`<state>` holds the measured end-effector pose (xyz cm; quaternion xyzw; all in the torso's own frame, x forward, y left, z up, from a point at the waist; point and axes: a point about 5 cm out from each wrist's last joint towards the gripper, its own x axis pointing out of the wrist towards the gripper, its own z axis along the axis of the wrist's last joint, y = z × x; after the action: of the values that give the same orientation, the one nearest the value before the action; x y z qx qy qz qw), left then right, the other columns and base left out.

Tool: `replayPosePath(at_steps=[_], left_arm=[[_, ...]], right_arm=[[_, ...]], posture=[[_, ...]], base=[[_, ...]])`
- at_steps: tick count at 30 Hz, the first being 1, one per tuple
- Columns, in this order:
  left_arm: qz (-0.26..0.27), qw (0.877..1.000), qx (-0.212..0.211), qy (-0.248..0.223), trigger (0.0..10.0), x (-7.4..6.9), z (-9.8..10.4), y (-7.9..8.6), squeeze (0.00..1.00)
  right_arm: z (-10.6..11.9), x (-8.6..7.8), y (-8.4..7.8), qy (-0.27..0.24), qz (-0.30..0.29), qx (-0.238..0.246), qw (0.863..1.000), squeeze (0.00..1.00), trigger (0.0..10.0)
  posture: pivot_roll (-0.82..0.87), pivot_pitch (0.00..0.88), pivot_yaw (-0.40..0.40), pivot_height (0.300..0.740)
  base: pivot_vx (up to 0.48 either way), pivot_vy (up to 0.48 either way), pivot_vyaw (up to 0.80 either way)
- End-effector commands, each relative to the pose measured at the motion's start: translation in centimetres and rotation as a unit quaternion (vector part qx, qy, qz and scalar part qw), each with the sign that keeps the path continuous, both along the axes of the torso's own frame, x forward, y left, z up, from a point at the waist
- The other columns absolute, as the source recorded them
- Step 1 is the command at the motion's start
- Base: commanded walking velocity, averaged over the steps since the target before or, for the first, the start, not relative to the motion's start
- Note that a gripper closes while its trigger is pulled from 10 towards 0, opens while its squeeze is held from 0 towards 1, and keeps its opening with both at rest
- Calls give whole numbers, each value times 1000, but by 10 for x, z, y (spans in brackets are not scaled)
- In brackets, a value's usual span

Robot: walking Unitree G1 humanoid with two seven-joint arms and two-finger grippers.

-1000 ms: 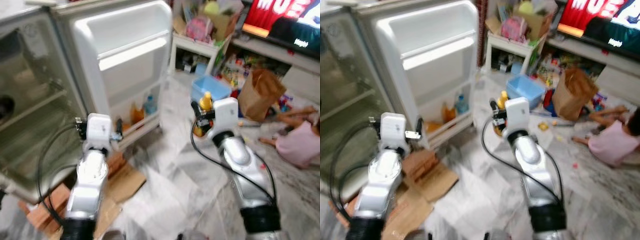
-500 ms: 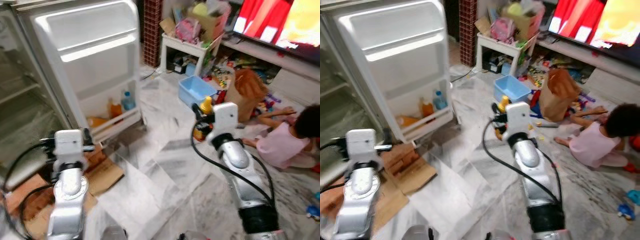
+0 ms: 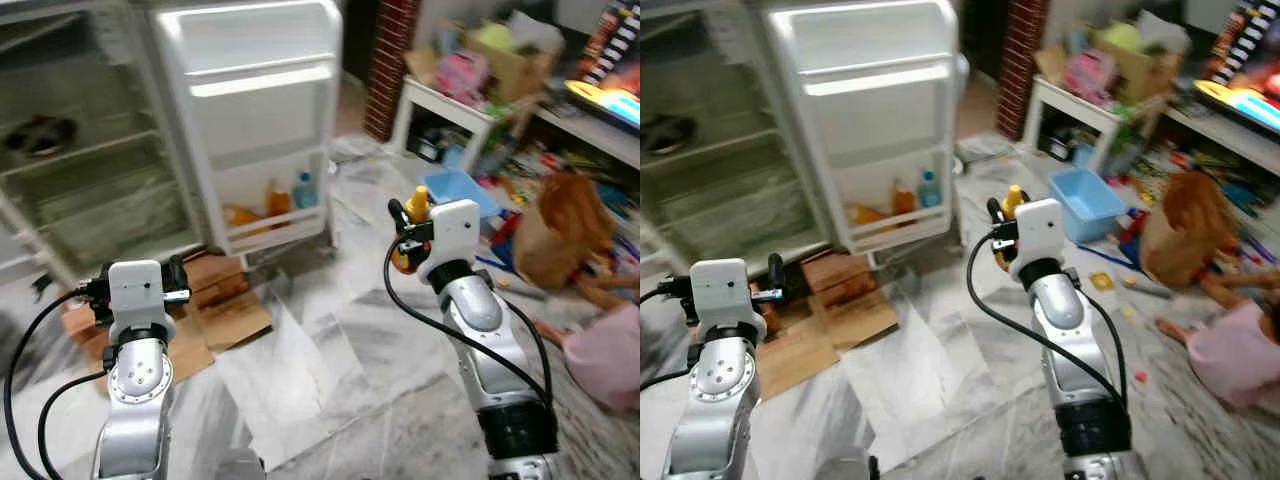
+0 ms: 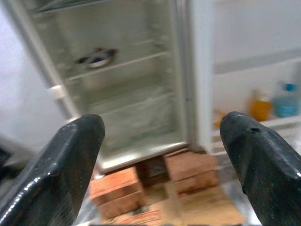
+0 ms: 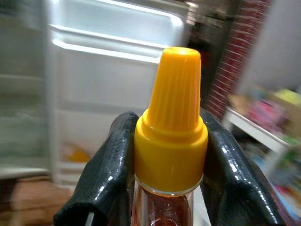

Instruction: Restocking fridge

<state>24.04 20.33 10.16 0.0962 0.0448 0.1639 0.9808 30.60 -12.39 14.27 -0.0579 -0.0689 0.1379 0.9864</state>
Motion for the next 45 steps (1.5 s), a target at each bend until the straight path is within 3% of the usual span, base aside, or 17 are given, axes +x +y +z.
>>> replayPosePath(at_steps=[1,16,34,45], left_arm=[[-10,1000,-5,-7,10000,4,3,-4,0],[-11,1000,-19,-10,10000,7,3,-7,0],[-10,999,-32,-13,10000,10,3,-10,0],[-6,999,-37,-11,10000,12,2,-11,0]], right_arm=[[13,2,-2,-33,5,0,999,0,10000],[18,2,9,-48,34,-2,998,0,10000],[18,1,10,-52,43,-1,998,0,10000],[19,1,13,-57,52,-3,997,0,10000]], posture=[[53,0,-37,740],[47,0,-40,740],[40,0,-39,740],[41,0,-38,740]], base=[[454,0,0],[480,0,0],[479,0,0],[464,0,794]])
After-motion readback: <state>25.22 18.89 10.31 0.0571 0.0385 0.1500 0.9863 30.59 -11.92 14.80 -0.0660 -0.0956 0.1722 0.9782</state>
